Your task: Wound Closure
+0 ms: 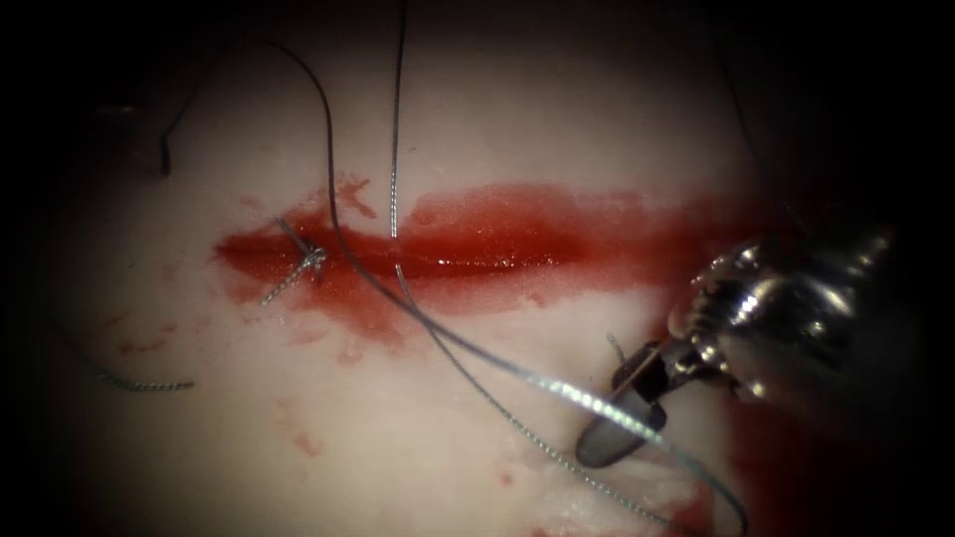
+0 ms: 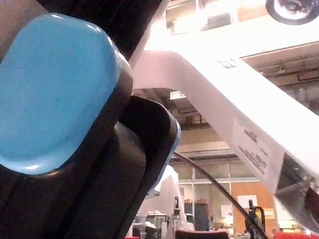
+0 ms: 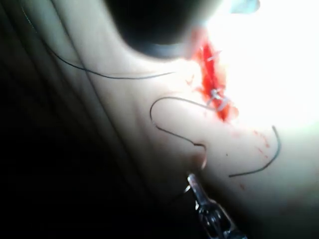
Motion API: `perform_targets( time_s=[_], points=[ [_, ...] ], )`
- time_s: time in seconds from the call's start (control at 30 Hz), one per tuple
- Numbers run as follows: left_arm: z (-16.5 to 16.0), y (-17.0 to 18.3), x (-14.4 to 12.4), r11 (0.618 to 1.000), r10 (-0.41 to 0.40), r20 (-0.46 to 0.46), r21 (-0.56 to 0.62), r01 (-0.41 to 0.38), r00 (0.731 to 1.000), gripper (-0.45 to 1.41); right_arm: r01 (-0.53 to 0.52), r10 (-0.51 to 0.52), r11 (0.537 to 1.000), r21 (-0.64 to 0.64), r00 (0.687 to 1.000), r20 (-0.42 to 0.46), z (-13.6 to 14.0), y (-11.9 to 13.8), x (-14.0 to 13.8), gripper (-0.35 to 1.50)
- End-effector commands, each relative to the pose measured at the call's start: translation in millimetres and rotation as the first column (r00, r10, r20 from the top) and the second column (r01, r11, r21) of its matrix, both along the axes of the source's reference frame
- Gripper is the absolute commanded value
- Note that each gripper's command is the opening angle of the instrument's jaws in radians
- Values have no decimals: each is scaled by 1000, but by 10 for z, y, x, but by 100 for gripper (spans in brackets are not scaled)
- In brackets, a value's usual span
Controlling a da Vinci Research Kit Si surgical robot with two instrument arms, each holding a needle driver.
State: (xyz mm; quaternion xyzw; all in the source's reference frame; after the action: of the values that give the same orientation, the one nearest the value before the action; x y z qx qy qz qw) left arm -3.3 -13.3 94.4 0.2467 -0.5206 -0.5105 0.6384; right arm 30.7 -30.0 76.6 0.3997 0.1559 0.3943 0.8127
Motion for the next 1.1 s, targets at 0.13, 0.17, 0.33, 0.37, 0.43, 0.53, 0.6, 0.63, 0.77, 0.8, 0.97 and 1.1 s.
perform_targets(
  time_s=[0.13, 0.17, 0.33, 0.37, 0.43, 0.53, 0.6, 0.63, 0.77, 0.8, 0.97, 1.1],
  points=[
    [-4, 12, -5, 1000, -1, 4, -7, 1, 1000, -45, -219, 229, 970, -105, 969, 97, 46, 67, 17, 101],
    [-4, 12, -5, 1000, -1, 4, -7, 1, 1000, -45, -246, 259, 962, -118, 960, 110, 54, 68, 17, 111],
    [-3, 11, -6, 1000, -1, 4, -8, 1, 1000, -45, -417, 429, 899, -132, 899, 89, 87, 44, 21, 113],
    [-3, 11, -6, 1000, -1, 4, -8, 1, 1000, -45, -422, 431, 899, -113, 899, 74, 87, 41, 24, 113],
    [-3, 11, -7, 1000, 0, 4, -9, 0, 1000, -45, -437, 438, 899, -19, 898, 52, 84, 35, 33, 116],
    [-2, 11, -7, 1000, 1, 4, -10, -1, 1000, -45, -413, 416, 904, 114, 909, -2, 76, 27, 50, 116],
    [-2, 11, -7, 1000, 2, 5, -10, -2, 1000, -45, -423, 430, 896, 133, 902, -32, 72, 18, 65, 100],
    [-2, 11, -7, 1000, 2, 5, -10, -2, 1000, -45, -420, 428, 898, 128, 903, -35, 72, 16, 68, 100],
    [-2, 11, -7, 1000, 3, 6, -10, -3, 1000, -45, -423, 429, 898, 119, 903, -33, 77, 12, 80, 105],
    [-2, 11, -7, 1000, 3, 6, -10, -3, 1000, -45, -423, 429, 898, 119, 903, -33, 77, 12, 80, 105],
    [-2, 11, -7, 1000, 4, 6, -9, -4, 1000, -45, -418, 423, 904, 96, 905, -42, 92, 3, 89, 105],
    [-2, 11, -7, 1000, 5, 7, -9, -5, 1000, -45, -397, 399, 916, 53, 915, -58, 108, -6, 99, 101]
  ],
)
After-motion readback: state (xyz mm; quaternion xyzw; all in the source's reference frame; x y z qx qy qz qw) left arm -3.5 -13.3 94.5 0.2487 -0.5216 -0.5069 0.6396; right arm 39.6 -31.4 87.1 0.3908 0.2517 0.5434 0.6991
